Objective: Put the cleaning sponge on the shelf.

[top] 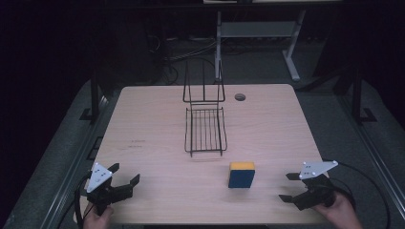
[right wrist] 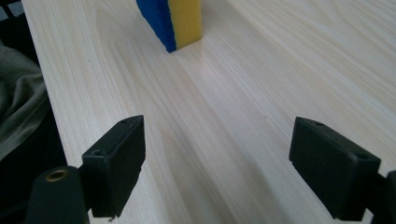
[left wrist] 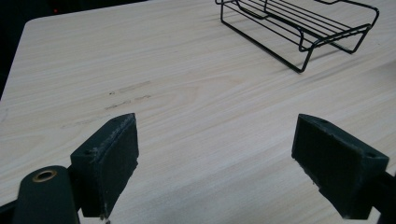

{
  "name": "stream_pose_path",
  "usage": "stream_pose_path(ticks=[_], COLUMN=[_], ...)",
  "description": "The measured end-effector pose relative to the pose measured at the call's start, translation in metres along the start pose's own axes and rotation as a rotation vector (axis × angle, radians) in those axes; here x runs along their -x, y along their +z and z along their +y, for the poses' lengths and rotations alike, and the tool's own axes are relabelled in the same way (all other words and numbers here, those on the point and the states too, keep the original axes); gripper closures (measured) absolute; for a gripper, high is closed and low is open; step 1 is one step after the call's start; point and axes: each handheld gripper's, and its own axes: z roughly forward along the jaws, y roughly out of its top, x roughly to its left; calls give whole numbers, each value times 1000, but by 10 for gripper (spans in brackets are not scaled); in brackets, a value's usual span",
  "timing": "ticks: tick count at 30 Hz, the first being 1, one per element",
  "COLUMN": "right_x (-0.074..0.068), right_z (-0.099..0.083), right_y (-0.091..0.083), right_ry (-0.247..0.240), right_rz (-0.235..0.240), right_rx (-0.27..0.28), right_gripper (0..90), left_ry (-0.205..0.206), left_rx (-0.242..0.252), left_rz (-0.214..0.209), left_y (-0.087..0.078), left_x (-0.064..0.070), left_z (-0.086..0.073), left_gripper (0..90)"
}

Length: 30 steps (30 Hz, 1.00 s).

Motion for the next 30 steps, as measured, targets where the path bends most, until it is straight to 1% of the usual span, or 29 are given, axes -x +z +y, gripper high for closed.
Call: stream_pose_path(ticks=[1, 5, 11, 18, 23, 25, 26, 29, 30], right_x=[0, -1, -3, -5, -8, -8, -8, -9, -9], right_z=[4, 10, 14, 26, 38, 45, 45, 54, 54], right_y=[1, 2, 5, 10, 17, 21, 21, 25, 25], right_ry=[-6, -20, -37, -66, -94, -108, -108, -124, -124], right_rz=[4, 12, 21, 28, 46, 65, 65, 84, 84], right_rx=[-2, -3, -18, -30, -36, -49, -49, -57, -57], right_gripper=[179, 180, 180, 180, 180, 180, 180, 176, 176], left_ry=[-2, -5, -3, -1, 1, 0, 0, -3, -2], left_rx=[4, 4, 3, 2, 5, 6, 6, 8, 8], left_rz=[1, 4, 3, 1, 1, 4, 4, 3, 3], left_y=[-1, -1, -2, -1, -2, -3, -3, -3, -3], left_x=[0, 0, 0, 0, 0, -1, -1, -1, -1], left_z=[0, 0, 0, 0, 1, 1, 1, 1, 1], left_gripper=[141, 141, 141, 141, 141, 141, 141, 141, 141])
